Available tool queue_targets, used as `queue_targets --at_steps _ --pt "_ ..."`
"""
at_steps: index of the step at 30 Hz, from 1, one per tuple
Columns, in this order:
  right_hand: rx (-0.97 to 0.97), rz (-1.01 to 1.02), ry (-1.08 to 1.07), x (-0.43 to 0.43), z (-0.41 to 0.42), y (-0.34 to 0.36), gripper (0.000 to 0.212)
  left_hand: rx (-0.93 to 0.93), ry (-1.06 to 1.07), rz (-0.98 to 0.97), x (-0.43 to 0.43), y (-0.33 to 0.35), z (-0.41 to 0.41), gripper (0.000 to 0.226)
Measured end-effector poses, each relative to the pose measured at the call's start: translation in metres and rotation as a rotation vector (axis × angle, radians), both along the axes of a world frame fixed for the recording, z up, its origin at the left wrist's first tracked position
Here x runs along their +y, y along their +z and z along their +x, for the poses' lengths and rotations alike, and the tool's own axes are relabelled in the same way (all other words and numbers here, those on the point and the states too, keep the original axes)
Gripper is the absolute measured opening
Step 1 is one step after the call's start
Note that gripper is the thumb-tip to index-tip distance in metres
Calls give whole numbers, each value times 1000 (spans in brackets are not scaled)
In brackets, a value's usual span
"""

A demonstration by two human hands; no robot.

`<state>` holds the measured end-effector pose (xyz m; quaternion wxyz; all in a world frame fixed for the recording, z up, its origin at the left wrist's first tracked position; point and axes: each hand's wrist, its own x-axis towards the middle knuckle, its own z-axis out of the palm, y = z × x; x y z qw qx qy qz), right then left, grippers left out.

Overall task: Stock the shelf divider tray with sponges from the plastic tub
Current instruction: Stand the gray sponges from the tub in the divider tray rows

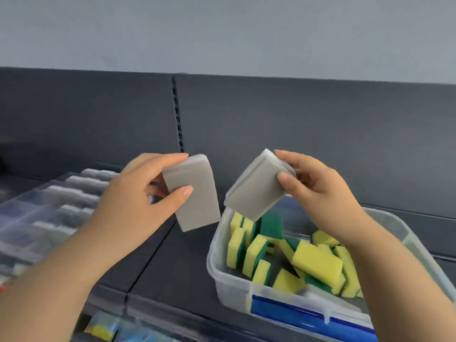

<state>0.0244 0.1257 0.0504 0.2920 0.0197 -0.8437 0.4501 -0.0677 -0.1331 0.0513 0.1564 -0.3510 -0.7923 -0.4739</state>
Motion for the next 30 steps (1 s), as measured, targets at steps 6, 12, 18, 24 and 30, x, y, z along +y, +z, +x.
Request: queue_targets --at_steps 6,12,18,24,30 --pt "-23 -26 155 -153 -54 -10 30 81 218 -33 -191 -16 -22 46" --pt "-49 59 243 -279 -92 -41 40 -61 301 3 -312 -49 -30 47" --pt "-63 3 243 -332 -126 -68 37 -95 372 -35 -363 -83 -52 59" --pt "-75 -186 249 -351 -188 -83 34 -173 402 64 -373 -95 -105 45" --pt "-82 -221 227 -367 -271 -82 32 -149 384 -19 -381 -82 -204 50"
